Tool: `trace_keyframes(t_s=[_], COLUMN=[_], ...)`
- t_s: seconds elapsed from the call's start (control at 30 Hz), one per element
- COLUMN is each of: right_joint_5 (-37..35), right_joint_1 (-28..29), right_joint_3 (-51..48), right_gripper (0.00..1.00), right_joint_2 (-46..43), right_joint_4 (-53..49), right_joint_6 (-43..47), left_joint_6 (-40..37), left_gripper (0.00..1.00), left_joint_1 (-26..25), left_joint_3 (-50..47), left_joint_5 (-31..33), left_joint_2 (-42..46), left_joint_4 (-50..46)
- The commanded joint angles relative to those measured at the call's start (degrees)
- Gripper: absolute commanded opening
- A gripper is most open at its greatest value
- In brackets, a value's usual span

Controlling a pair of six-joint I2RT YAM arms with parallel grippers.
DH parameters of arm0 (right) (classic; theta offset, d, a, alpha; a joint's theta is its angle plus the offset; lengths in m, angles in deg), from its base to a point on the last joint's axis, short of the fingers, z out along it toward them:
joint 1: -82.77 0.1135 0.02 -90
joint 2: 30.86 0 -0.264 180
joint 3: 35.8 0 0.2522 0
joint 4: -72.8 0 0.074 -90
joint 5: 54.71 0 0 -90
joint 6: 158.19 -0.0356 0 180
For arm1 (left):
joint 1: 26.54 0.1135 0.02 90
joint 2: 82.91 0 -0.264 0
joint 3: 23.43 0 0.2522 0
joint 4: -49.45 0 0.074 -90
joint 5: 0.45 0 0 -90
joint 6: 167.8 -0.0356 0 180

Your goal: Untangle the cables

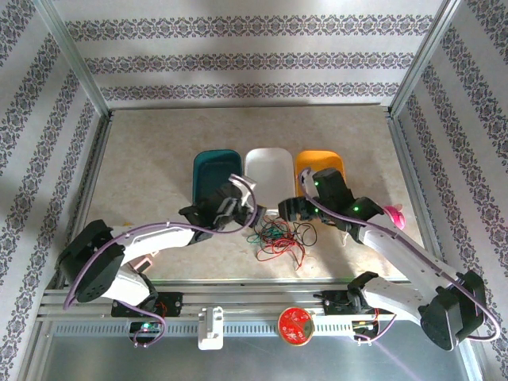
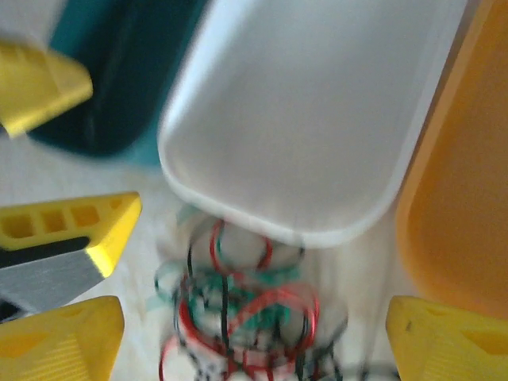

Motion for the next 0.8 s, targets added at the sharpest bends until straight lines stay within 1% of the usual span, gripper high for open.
trace_keyframes(t_s=[0.0,0.1,0.23,0.37,0.47,0.6,0.67,0.7,0.77], right_joint_5=[-1.78,-2.37,-1.24,-2.41,-3.0,-2.77,-2.54,-2.62,-2.88], right_joint_1=[-0.35,-1.32,-1.37,-1.2,-1.19,-1.19,-1.27,-1.28,-1.28], right_joint_3=[-1.0,-1.44,0.1,0.31,0.49,1.11,1.26,1.41,1.92], right_gripper=[0.83,0.81,0.69,0.61,0.49,0.22,0.06,0.0,0.0], right_joint_2=[0.08,2.19,6.89,8.75,9.67,10.45,9.95,9.41,7.83], right_joint_4=[-10.74,-8.39,-8.33,-8.15,-7.48,-7.38,-7.5,-7.72,-8.11], right_joint_6=[-1.53,-1.35,0.26,1.27,1.27,0.53,0.48,0.4,0.33], left_joint_6=[-0.41,0.06,-0.43,-1.37,-1.93,-3.15,-3.64,-4.03,-4.6], left_gripper=[0.99,0.99,0.99,1.0,0.99,0.97,0.97,0.96,0.94], left_joint_1=[-2.68,-4.06,-4.93,-5.58,-5.91,-6.46,-6.63,-6.72,-6.8], left_joint_3=[3.84,4.38,5.54,5.97,5.92,7.19,8.09,8.68,9.77], left_joint_5=[-2.92,-3.13,-4.44,-5.76,-6.68,-8.12,-8.64,-9.13,-9.62], left_joint_2=[-2.88,-5.09,-6.79,-7.53,-8.04,-9.84,-11.08,-11.85,-13.27], left_joint_4=[-2.36,-1.9,-3.32,-5.26,-6.22,-7.63,-8.07,-8.32,-9.04])
